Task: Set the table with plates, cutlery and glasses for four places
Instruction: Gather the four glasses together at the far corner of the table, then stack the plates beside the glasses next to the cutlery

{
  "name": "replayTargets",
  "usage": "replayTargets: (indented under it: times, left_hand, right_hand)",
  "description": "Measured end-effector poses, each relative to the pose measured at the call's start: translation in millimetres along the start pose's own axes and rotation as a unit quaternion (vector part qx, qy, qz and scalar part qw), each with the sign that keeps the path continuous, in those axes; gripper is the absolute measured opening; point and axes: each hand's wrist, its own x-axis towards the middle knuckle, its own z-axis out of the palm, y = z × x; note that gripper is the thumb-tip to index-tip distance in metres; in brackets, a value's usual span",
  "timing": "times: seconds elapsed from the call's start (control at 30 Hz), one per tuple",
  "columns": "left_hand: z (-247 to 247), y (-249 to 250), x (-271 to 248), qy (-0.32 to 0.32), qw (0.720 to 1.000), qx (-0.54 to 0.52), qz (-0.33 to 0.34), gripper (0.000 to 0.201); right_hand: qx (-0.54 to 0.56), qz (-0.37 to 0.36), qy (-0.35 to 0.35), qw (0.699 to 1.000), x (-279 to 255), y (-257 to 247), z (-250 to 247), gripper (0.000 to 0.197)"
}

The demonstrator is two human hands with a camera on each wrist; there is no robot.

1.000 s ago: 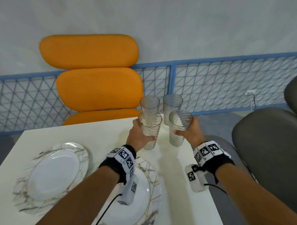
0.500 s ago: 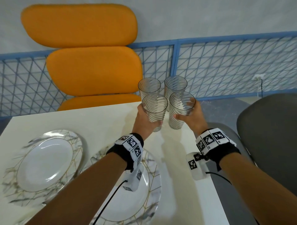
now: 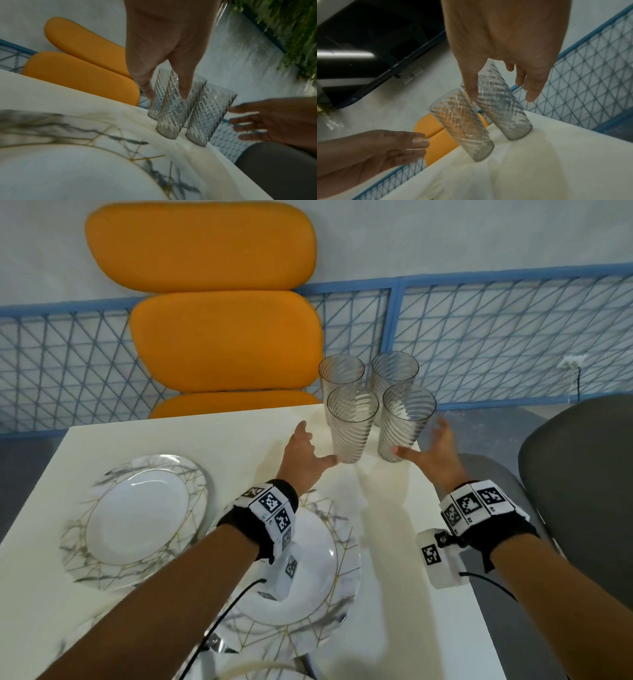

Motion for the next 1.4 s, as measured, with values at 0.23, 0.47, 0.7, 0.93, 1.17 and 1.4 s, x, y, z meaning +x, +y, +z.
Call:
replayTargets:
  times: [0.23, 0.47, 0.7, 0.93, 1.17, 1.4]
  left_hand:
    - [-93, -59, -90, 0.077, 0.996, -0.053, -0.001, 0.022]
    - [-175, -134, -172, 0.084, 0.992, 0.073, -0.063, 0.013]
    - [-204, -183, -214, 0.022, 0.991, 0.091, -0.099, 0.010]
    - [-162, -188, -235, -0.207, 0.960, 0.173, -0.078, 0.032]
    - [-132, -189, -243, -0.217, 0.958, 0.187, -0.026, 0.026]
    - [-131, -193, -243, -0.201, 0.974, 0.093, -0.049, 0.017]
  right_hand:
    - [-0.129, 0.015, -0.093, 0.987, -104, 21, 37, 0.046]
    - [-0.255, 0.116, -0.167, 0.945, -180, 19, 87, 0.060]
    - [-0.070, 0.165, -0.035, 0.983, -195, 5, 96, 0.037]
    - [0.041, 0.148, 0.085, 0.984, -214, -19, 89, 0.018]
    - [0.082, 0.147, 0.137, 0.976, -245, -32, 74, 0.024]
    - [0.062, 0.145, 0.156, 0.975, -264, -35, 55, 0.035]
